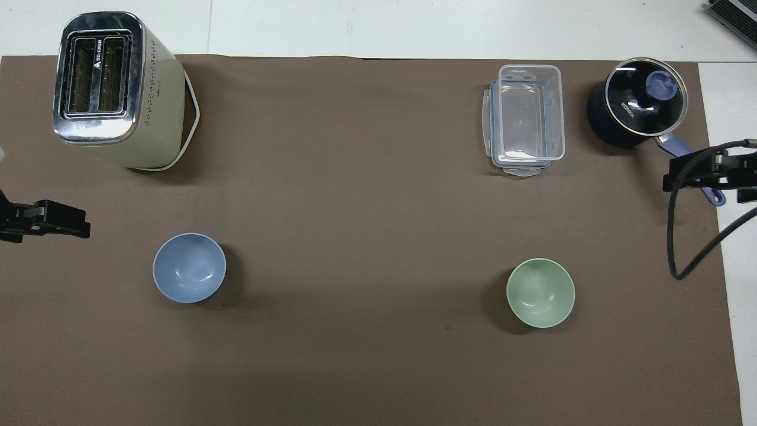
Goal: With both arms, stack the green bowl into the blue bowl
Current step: 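Move the left gripper out from rest toward the blue bowl, then lower the left gripper onto the blue bowl rim and grasp it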
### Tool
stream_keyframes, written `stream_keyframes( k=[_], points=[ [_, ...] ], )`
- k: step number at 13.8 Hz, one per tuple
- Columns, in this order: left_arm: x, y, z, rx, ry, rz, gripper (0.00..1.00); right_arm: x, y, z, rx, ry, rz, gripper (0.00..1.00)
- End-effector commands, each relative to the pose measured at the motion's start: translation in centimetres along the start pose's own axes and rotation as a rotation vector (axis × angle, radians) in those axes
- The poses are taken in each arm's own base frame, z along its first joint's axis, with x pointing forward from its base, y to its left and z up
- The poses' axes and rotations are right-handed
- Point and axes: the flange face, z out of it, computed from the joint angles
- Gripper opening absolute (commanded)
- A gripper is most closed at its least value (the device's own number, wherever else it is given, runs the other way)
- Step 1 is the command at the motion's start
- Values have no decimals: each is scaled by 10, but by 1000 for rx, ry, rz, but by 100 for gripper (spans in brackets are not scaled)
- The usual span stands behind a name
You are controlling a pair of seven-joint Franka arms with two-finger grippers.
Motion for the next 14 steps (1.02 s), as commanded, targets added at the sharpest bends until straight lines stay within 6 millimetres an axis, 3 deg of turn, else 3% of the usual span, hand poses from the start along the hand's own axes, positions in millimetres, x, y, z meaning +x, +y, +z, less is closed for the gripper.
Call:
stream_keyframes(
  k=[1,14],
  points=[
    [-7,0,20,17,25,7,100,-1,2,-4,0,-1,17,100],
    [-14,18,134,16,44,33,100,-2,2,-4,0,-1,17,100]
  ],
)
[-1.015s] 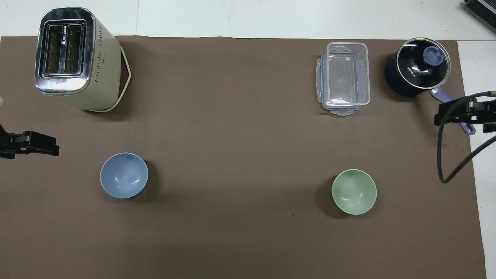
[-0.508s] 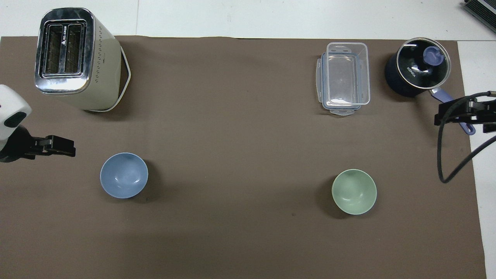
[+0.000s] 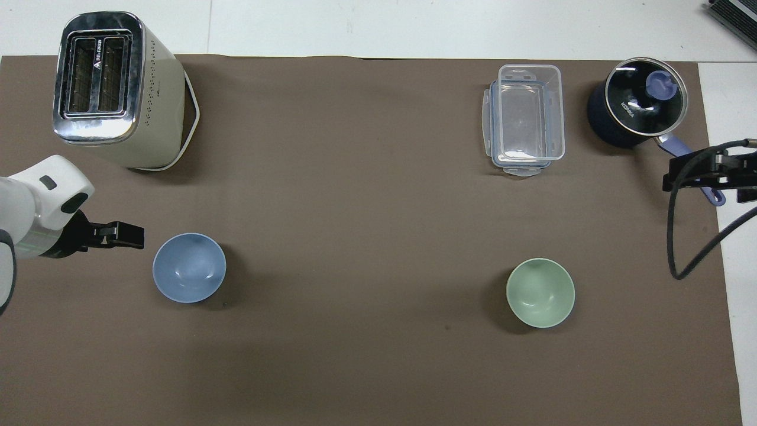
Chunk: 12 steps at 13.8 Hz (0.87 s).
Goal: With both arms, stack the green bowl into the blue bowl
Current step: 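Lower the left gripper onto the blue bowl rim and grasp it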
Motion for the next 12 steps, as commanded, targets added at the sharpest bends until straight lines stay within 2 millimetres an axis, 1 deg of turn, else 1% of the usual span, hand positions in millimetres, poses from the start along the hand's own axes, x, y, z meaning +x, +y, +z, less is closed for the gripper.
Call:
stream_keyframes(
  k=[1,2,4,7,8,12],
  points=[
    [-14,8,21,12,24,11,100,-2,2,-4,0,-1,17,100],
    [-16,8,28,11,24,12,100,-2,2,-4,0,-1,17,100],
    [-22,15,51,12,21,26,100,-2,2,-4,0,-1,17,100],
    [-34,25,94,12,32,32,100,-2,2,-4,0,-1,17,100],
    [-38,25,106,12,41,23,100,-2,2,-4,0,-1,17,100],
    [-43,25,134,12,42,19,100,-2,2,-4,0,-1,17,100]
  ],
)
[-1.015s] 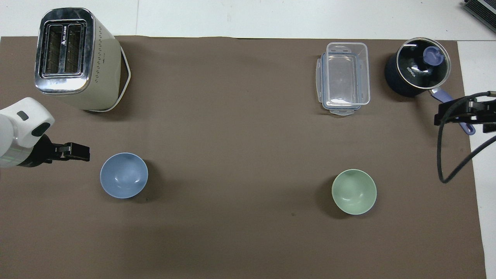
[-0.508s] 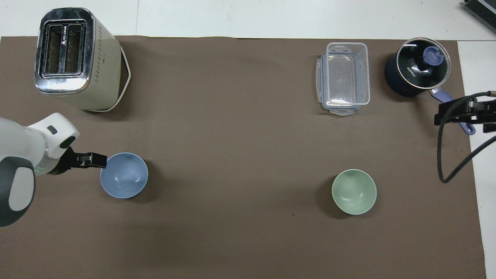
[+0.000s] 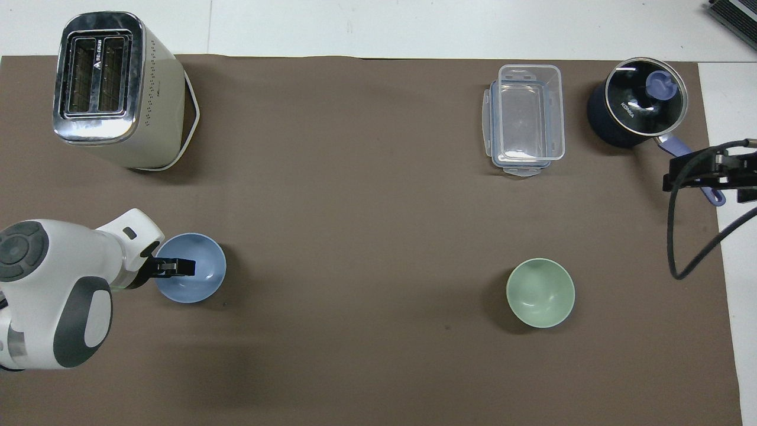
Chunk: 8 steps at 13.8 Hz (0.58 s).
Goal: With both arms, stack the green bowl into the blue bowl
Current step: 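Lower the left gripper onto the blue bowl rim and grasp it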
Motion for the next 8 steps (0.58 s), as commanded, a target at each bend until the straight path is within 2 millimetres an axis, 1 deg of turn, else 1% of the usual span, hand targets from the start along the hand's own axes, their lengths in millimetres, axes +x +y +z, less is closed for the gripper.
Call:
stream_keyframes(
  k=[1,4,5,7,8],
  points=[
    [-8,1,15,7,24,-8,100,-2,2,-4,0,-1,17,100],
    [-9,4,37,7,21,-22,100,-2,2,-4,0,-1,17,100],
    [-10,8,37,7,24,-47,76,-2,2,-4,0,-1,17,100],
    [-9,8,37,6,26,-68,2,-4,2,-3,-3,-13,18,100],
    [-9,7,37,7,23,-68,0,-4,2,-2,-3,-13,18,100]
  ],
)
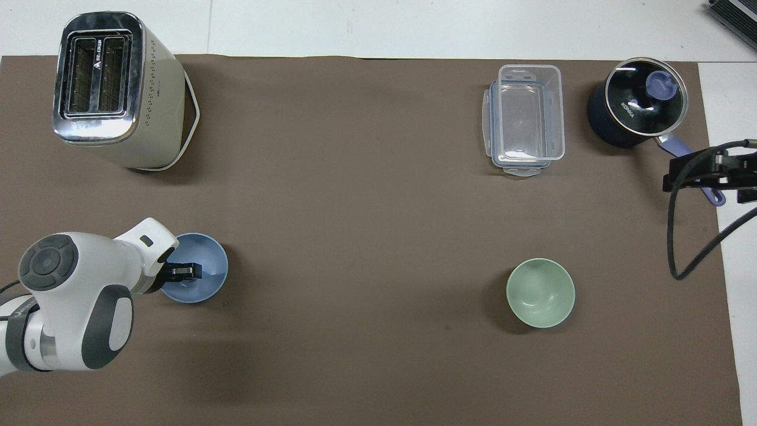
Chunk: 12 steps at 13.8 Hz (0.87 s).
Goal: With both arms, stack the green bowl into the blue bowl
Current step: 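Slide the blue bowl with the left gripper toward the table center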
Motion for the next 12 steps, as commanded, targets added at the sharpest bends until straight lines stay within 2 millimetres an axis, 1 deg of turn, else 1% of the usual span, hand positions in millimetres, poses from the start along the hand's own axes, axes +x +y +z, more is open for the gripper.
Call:
stream_keyframes(
  k=[1,4,6,8,9,12],
  points=[
    [-2,0,-1,6,15,-10,0,-3,3,-2,-2,-8,20,100],
    [9,-3,-4,6,17,-11,0,-3,2,-3,-1,-7,17,100],
    [17,-5,-17,5,18,-11,0,-3,3,-2,-2,-8,20,100],
    [27,-5,-41,8,-8,-14,0,-2,8,-2,-4,-11,28,100],
    [32,-4,-54,9,-20,-14,0,-1,14,-2,-4,-10,35,100],
    [44,-3,-93,11,-44,-14,0,-1,13,-2,-4,-11,34,100]
  ],
)
